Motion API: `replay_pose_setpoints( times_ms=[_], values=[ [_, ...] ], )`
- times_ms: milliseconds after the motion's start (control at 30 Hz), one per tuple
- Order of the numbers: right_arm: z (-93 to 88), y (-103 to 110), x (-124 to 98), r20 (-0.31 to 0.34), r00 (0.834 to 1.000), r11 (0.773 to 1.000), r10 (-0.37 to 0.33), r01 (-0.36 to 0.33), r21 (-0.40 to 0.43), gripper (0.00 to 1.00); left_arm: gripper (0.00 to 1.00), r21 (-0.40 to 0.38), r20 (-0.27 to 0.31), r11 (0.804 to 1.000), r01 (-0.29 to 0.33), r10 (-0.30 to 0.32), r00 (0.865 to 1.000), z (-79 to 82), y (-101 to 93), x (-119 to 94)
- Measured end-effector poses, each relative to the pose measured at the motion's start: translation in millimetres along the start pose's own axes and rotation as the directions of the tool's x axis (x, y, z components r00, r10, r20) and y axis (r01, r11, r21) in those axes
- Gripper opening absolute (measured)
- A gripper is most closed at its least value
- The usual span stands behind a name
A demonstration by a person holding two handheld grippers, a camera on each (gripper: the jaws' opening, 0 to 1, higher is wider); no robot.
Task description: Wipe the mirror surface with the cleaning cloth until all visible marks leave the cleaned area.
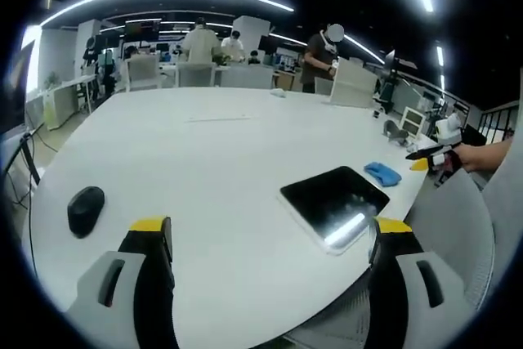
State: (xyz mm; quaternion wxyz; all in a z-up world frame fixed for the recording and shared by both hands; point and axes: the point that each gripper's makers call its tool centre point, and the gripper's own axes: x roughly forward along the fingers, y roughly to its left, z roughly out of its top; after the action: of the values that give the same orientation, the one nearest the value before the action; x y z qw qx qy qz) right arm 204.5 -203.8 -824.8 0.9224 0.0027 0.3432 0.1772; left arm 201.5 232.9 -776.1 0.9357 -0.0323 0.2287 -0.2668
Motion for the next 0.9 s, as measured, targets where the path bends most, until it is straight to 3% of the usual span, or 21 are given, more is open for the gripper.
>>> replay_pose_setpoints(
  times_ms=[333, 400, 467, 600, 900],
  values=[
    [2.4, -1.2, -2.1, 0.005, 1.0, 1.0, -0.005, 0.005, 0.0, 0.84, 0.99, -0.005, 0.016, 1.0, -0.005, 0.005, 1.0, 4.1, 2.0, -0.9],
    [5.6, -3.4, -2.4, 0.022, 1.0, 1.0, -0.021, 0.021, -0.003, 0.85, 0.99, -0.005, 0.017, 1.0, -0.005, 0.005, 1.0, 4.3, 2.7, -1.6],
    [16.8, -1.4, -2.9, 0.09, 0.996, 0.999, -0.018, 0.014, 0.042, 0.87, 0.99, -0.007, 0.019, 1.0, -0.01, 0.01, 1.0, 4.7, 4.0, -2.7],
    [15.1, -3.0, -4.9, 0.061, 0.997, 0.999, -0.041, 0.042, -0.006, 0.91, 0.99, -0.01, 0.018, 1.0, -0.014, 0.014, 1.0, 3.5, 6.1, -3.8],
    [13.6, -1.3, -6.0, 0.064, 0.997, 0.999, -0.045, 0.043, 0.021, 0.97, 0.99, -0.008, 0.018, 1.0, -0.008, 0.008, 1.0, 4.5, 3.2, -2.1]
  ],
)
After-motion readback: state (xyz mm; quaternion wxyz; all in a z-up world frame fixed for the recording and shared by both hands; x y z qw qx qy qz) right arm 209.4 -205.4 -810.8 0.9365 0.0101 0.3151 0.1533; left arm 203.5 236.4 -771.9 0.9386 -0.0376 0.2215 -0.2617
